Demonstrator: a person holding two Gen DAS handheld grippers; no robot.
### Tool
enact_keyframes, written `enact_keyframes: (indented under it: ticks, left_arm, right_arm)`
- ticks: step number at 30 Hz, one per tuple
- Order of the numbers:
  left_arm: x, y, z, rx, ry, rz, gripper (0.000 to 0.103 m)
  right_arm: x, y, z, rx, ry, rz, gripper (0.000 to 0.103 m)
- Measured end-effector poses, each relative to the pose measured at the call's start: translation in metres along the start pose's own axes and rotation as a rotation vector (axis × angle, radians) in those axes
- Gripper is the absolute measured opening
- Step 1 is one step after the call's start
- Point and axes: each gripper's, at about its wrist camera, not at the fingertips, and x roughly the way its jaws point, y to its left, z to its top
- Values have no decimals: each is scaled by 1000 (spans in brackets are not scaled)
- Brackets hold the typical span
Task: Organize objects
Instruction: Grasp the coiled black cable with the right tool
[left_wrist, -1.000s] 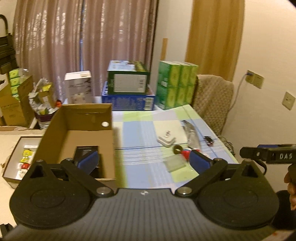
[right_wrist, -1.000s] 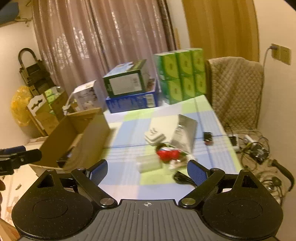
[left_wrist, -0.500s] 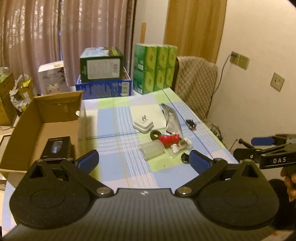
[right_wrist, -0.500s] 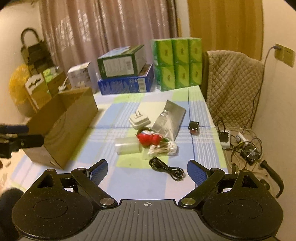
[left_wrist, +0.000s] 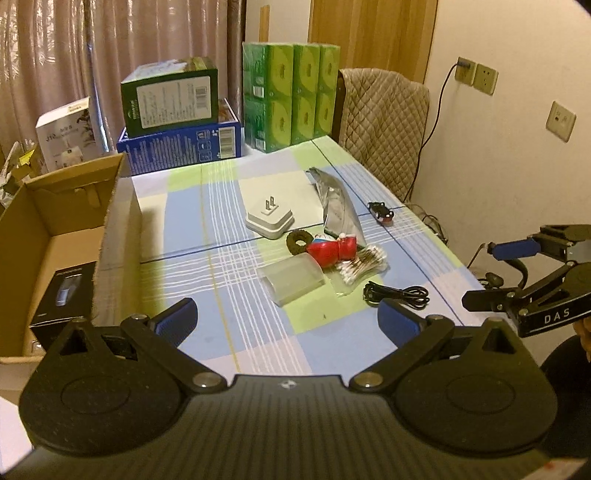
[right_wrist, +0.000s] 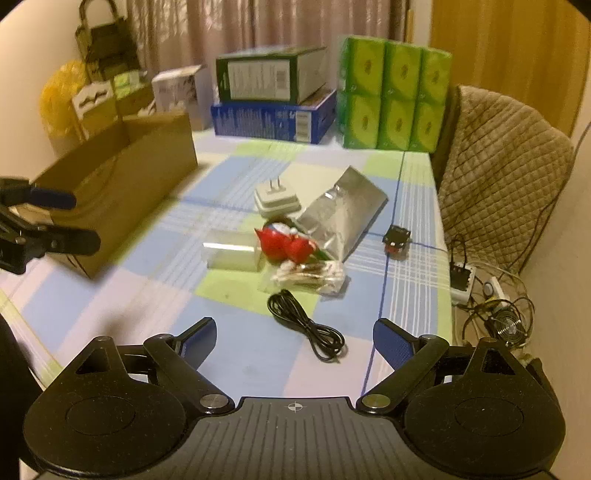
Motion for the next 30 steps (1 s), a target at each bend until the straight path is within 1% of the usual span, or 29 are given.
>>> enact_keyframes:
  ticks: [3, 6, 11, 14, 16, 20, 21, 22, 24, 27, 30]
  left_arm:
    - [13, -2, 2, 22, 18, 1, 102]
    - [25, -3, 4, 33, 43, -16, 102]
    - [44, -5, 5, 62, 77, -7, 101]
    - [55, -6, 6, 81, 96, -19, 97]
    - [62, -8, 7, 95, 107, -21, 96]
    - [73, -10, 9, 119, 122, -32, 94]
    - [76, -11, 9, 123, 126, -35, 94]
    - [79, -11, 10, 129, 129, -36, 93]
    - [83, -13, 10, 141, 132, -36, 93]
    - [89, -12, 11, 146, 140, -42, 93]
    - [94, -11, 12, 149, 149, -44, 92]
  right_arm:
    - [12, -6, 1, -24, 21, 12, 90]
    - [21, -10, 0, -39, 39, 24, 89]
    - [33, -14, 0, -69, 69, 32, 84]
    - [43, -16, 0, -98, 96, 29, 75]
    - [49, -17, 0, -123, 110, 35, 68]
    - [65, -15, 2, -195, 147, 47, 61]
    - [70, -15, 2, -214, 163, 49, 58]
    - [74, -14, 2, -227, 171, 50, 52]
    - [83, -14, 3, -249, 180, 62, 44]
    - [96, -14, 6, -277, 193, 77, 40]
    - [108, -10, 6, -338, 210, 73, 37]
